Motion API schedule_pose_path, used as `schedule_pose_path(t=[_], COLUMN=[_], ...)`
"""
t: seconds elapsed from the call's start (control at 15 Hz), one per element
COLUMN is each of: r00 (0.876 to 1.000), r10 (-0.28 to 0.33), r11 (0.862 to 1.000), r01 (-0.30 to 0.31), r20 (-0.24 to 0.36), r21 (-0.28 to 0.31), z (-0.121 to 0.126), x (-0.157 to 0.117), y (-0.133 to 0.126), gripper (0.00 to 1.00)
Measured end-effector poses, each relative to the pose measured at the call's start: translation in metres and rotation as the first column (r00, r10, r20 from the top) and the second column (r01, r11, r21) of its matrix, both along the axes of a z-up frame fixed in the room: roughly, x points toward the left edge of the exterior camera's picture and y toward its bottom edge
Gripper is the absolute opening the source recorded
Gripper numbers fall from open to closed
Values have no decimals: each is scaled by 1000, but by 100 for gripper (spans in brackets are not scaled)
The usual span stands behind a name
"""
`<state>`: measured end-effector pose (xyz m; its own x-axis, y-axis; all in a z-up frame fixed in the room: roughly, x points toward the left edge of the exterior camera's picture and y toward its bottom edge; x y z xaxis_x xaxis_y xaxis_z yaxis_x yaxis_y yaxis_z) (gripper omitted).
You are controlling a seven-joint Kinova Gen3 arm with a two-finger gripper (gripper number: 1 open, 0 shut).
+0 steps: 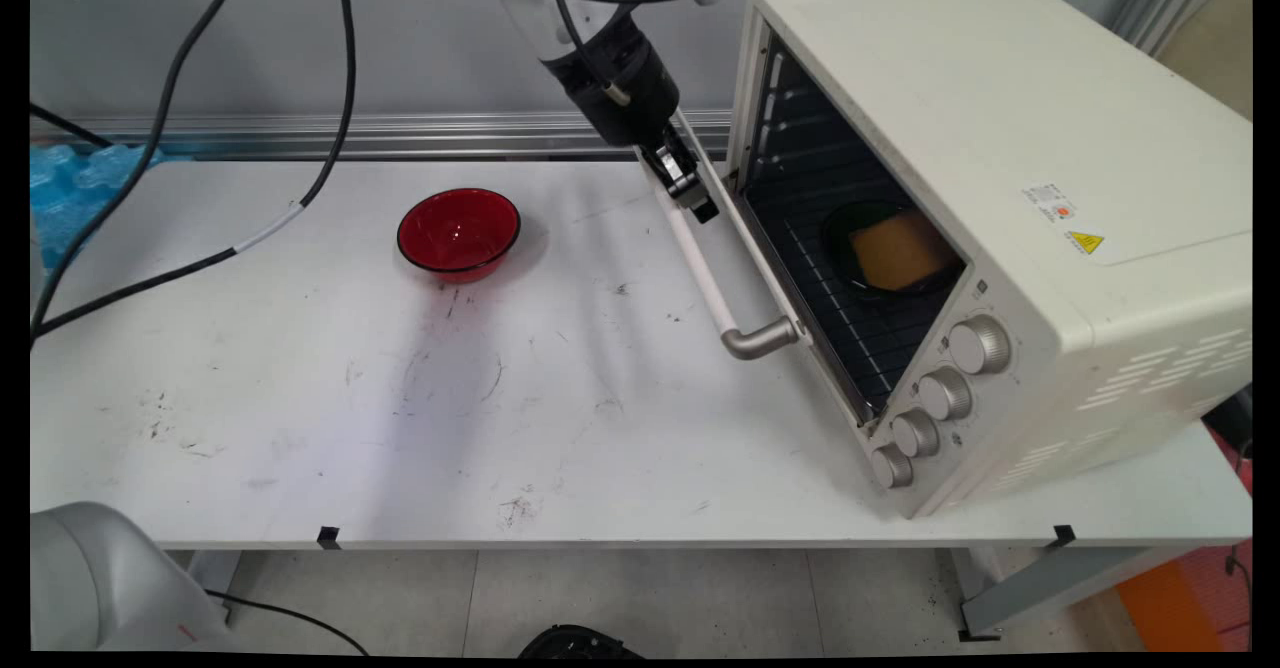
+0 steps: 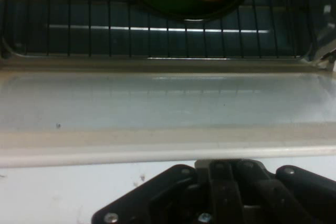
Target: Open the oven
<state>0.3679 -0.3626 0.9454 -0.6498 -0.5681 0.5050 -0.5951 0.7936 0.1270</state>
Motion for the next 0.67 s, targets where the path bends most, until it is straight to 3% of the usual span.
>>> schedule_pose_path(t=[0.67], r00=[1000], r10=[-2], r11=[1000], r01=[2], r20=[-10], r21=[-10], z=[-24], x=[11], y=[10], gripper=[0])
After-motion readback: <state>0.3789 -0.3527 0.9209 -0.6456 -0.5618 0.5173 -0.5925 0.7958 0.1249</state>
